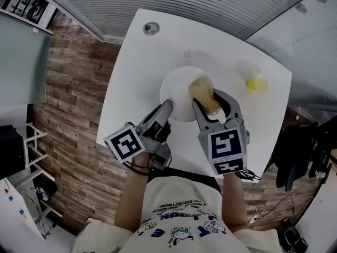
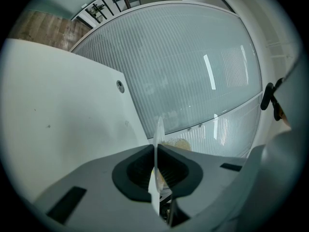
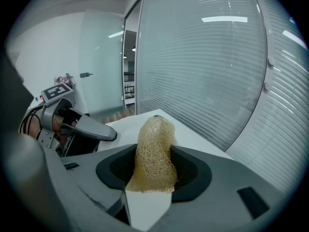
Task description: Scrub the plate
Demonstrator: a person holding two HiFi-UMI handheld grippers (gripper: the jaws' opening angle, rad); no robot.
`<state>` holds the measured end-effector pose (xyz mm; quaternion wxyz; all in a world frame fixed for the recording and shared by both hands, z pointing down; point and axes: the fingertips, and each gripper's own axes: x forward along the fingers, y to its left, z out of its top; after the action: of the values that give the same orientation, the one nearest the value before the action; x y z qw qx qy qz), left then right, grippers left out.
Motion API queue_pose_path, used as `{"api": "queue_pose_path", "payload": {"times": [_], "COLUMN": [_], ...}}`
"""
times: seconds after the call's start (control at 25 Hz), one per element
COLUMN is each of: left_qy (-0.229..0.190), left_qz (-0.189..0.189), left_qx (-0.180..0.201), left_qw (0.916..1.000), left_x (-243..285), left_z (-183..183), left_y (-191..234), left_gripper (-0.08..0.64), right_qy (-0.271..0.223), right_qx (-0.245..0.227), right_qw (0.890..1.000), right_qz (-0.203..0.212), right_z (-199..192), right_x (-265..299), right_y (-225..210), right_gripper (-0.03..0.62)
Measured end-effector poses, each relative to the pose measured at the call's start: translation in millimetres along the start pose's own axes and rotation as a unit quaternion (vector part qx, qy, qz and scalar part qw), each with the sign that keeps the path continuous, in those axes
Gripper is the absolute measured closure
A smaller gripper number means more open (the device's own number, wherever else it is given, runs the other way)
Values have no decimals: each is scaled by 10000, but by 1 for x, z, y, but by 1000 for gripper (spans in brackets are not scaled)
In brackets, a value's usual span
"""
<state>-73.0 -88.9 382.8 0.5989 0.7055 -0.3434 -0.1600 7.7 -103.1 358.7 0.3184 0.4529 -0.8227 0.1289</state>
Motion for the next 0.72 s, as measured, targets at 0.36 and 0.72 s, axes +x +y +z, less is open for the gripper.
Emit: {"api": "queue_pose_path", "payload": {"times": [0.36, 0.72], "left_qy": [-16, -41], "left_qz": [149, 519], "left_qx": [-113, -296], "left_qw": [9998, 9982], "left_x": [-5, -14], "left_z": [-6, -14], "left_y": [19, 52], "left_gripper": [522, 523], "right_qy": [66, -138], "right_qx": [117, 295], "right_qw": [9992, 9982], "right_qz": [-389, -512], "right_z": [-13, -11], "right_x": [-4, -15], "right_y": [-24, -29], "right_gripper": [399, 399]}}
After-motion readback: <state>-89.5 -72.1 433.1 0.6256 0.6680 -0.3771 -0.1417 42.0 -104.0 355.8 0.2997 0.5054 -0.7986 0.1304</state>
